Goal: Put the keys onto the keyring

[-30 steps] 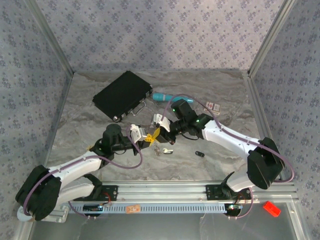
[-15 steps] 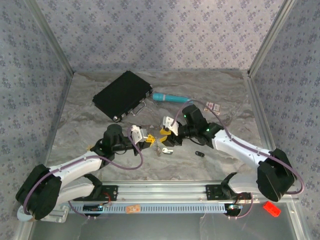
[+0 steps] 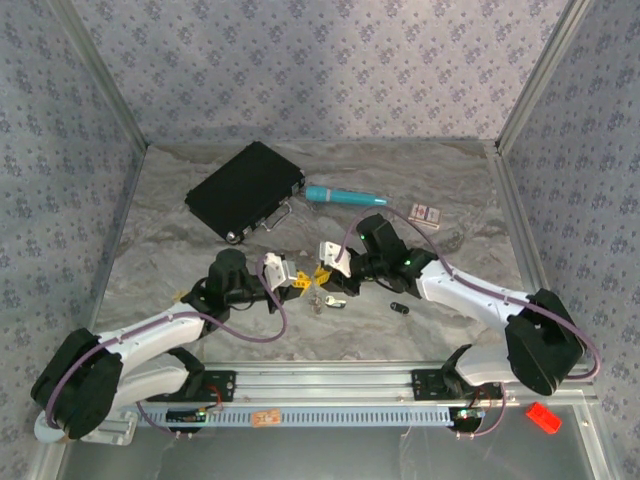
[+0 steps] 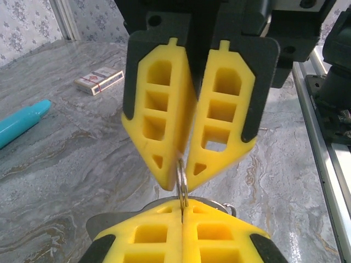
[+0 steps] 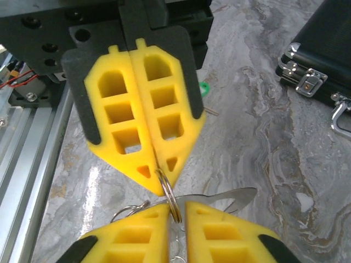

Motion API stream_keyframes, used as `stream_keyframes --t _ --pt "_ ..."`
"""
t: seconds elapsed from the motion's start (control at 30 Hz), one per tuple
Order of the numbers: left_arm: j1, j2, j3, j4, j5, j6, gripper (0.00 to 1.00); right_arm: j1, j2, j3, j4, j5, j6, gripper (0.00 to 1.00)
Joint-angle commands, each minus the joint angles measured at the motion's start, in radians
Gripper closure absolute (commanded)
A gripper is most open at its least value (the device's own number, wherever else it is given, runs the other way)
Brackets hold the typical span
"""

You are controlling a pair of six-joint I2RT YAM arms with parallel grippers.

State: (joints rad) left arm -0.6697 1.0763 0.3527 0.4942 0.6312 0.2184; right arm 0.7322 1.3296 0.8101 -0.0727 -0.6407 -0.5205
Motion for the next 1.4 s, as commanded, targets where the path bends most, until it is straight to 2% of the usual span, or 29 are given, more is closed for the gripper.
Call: stream_keyframes --t 0.0,0.1,0.17,0.2,0.3,0.33,0.47,0.57,0.7,0.93,1.0,1.1,1.23,1.37 --pt "-0.009 -0.004 0.038 0.004 0.020 0.025 1.00 0.007 0.000 0.037 -0.003 -0.033 -0.016 0.88" --pt "-0.009 -0.004 0.038 0.000 0.017 0.025 1.00 0.007 -0.001 0.044 -0.014 -0.044 -0.019 0.93" --pt "-0.011 -0.005 0.044 -0.009 0.006 0.024 1.00 0.008 -0.001 0.057 -0.033 -0.045 -0.027 1.00" --pt "-0.013 -0.007 0.048 -0.019 -0.006 0.020 0.96 0.008 0.000 0.062 -0.049 -0.046 -0.035 1.00" --pt "-0.019 -0.020 0.081 -0.099 -0.056 0.021 0.76 0.013 0.009 0.105 -0.140 -0.011 -0.075 1.00" --pt "-0.026 -0.028 0.094 -0.138 -0.065 0.038 0.74 0.019 0.011 0.121 -0.178 0.014 -0.092 1.00" --pt "-0.052 -0.058 0.119 -0.239 -0.094 0.097 0.73 0.049 0.039 0.194 -0.348 0.137 -0.196 1.00" --pt "-0.056 -0.064 0.121 -0.253 -0.099 0.110 0.75 0.070 0.054 0.237 -0.427 0.199 -0.243 1.00" --pt "-0.058 -0.050 0.124 -0.244 -0.094 0.112 0.81 0.082 0.059 0.258 -0.442 0.195 -0.248 1.00" --pt "-0.060 -0.033 0.128 -0.224 -0.093 0.121 0.94 0.090 0.055 0.250 -0.411 0.158 -0.232 1.00" --pt "-0.060 -0.034 0.121 -0.210 -0.097 0.120 0.97 0.082 0.035 0.226 -0.373 0.135 -0.212 0.86" --pt "-0.060 -0.034 0.088 -0.130 -0.091 0.084 1.00 0.022 -0.036 0.131 -0.226 0.042 -0.133 0.73" --pt "-0.059 -0.019 0.024 0.031 -0.076 -0.006 1.00 -0.056 -0.133 -0.029 0.050 -0.074 0.020 0.70" --pt "-0.058 -0.006 -0.015 0.138 -0.056 -0.072 1.00 -0.066 -0.143 -0.097 0.139 -0.113 0.082 0.69"
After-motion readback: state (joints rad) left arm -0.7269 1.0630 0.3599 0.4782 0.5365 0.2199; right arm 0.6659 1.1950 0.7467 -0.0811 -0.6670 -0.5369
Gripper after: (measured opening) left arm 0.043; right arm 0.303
